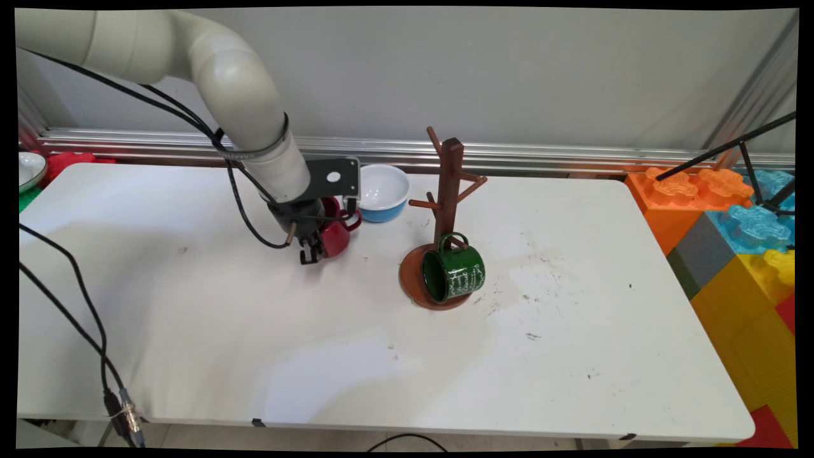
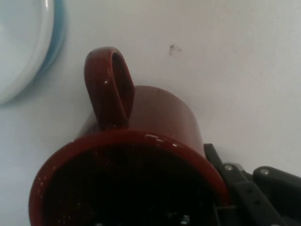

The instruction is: Place the picked object on the table

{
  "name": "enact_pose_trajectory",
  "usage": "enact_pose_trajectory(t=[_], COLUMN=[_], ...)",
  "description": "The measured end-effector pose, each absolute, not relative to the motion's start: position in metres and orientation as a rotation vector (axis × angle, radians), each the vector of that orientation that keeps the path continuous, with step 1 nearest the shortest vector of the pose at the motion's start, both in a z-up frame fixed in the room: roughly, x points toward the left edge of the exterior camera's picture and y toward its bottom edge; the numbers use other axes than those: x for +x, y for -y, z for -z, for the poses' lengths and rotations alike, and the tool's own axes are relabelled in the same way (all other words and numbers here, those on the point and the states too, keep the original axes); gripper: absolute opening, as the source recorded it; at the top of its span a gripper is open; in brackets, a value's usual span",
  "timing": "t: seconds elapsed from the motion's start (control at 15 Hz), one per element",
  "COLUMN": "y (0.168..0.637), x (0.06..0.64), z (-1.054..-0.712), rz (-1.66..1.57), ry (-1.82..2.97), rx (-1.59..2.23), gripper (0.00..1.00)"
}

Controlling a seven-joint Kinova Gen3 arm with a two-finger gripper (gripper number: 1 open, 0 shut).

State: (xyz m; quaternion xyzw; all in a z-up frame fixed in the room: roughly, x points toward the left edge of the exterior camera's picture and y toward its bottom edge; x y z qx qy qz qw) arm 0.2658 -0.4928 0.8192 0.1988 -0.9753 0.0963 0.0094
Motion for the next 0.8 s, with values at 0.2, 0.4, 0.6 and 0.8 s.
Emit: enact_pose_trajectory(t=[0.2, 0.4, 0.6, 0.8], y=[0.496, 0.498, 0.501, 0.502], x=[0.263, 0.26, 0.258, 0.256], z=[-0.809, -0.801, -0.795, -0.792], rz=[-0.298, -0.297, -0.296, -0.298], ry=[3.047, 3.047, 3.044, 3.035], rx=[0.624, 0.626, 0.63, 0.63], gripper=[0.0, 0.0, 0.0, 1.0])
